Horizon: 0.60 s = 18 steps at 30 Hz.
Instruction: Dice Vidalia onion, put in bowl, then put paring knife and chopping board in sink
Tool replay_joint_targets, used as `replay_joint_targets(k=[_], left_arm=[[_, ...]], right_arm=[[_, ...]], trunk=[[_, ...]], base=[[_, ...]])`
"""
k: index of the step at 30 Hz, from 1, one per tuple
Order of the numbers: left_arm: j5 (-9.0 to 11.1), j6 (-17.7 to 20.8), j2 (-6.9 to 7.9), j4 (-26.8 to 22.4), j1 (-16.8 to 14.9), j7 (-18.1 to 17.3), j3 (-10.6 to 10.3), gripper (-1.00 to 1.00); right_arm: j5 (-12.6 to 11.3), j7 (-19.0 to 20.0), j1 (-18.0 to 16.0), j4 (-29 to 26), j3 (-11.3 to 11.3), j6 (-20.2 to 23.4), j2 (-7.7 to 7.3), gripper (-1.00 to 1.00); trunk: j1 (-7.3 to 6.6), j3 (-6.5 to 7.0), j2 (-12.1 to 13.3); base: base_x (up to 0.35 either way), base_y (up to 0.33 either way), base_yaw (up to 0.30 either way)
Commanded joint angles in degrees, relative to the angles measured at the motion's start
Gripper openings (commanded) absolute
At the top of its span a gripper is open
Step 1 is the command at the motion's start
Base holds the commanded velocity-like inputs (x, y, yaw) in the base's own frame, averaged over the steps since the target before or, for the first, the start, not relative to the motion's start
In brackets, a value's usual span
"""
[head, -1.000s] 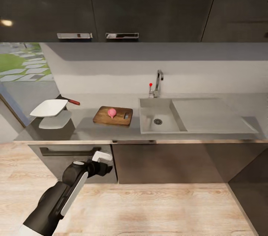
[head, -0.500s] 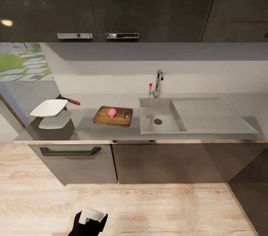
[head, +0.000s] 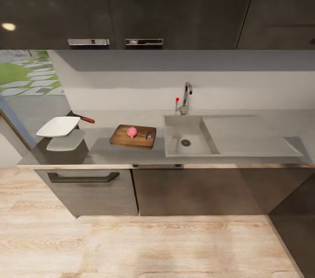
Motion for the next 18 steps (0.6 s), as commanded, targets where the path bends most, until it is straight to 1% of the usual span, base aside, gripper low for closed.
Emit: replay_joint_targets(k=[1, 2, 5, 10, 13, 14, 18], left_arm=[[0.6, -2.4, 0.00, 1.8, 0.0, 0.1, 0.0, 1.00], [0.6, -3.8, -0.04, 3.1, 0.0, 0.1, 0.1, 1.00], [0.7, -5.5, -0.09, 4.8, 0.0, 0.2, 0.3, 1.00], [0.8, -6.2, -0.41, 5.9, 0.0, 0.2, 0.4, 1.00], [0.8, -6.3, -0.88, 6.6, 0.0, 0.2, 0.4, 1.00], [0.8, -6.4, -1.12, 7.2, -0.1, 0.2, 0.5, 1.00], [0.8, -6.4, -1.16, 7.5, -0.1, 0.2, 0.5, 1.00]], right_arm=[[-0.6, 0.0, 0.0, 0.0, 0.2, -0.2, -0.04, 1.00], [-0.6, 0.0, 0.0, 0.1, 0.2, -0.2, -0.02, 1.00], [-0.6, 0.0, 0.0, 0.2, 0.2, -0.3, 0.00, 1.00], [-0.6, 0.0, 0.0, 0.3, 0.2, -0.3, -0.03, 1.00], [-0.6, 0.0, 0.0, 0.3, 0.2, -0.3, -0.05, 1.00], [-0.6, 0.0, 0.0, 0.3, 0.2, -0.3, -0.04, 1.00], [-0.6, 0.0, 0.0, 0.3, 0.2, -0.3, -0.04, 1.00]], trunk=[[0.04, -0.11, -0.1], [0.04, -0.15, -0.1], [0.04, -0.29, -0.1], [0.04, -0.54, -0.1], [0.04, -0.69, -0.1], [0.04, -0.74, -0.1], [0.04, -0.90, -0.1]], base=[[-0.001, 0.000, 0.131], [-0.001, 0.000, 0.166], [0.000, 0.000, 0.195], [-0.006, 0.000, 0.228], [-0.102, 0.049, 0.242], [-0.211, 0.146, 0.252], [-0.168, 0.204, 0.257]])
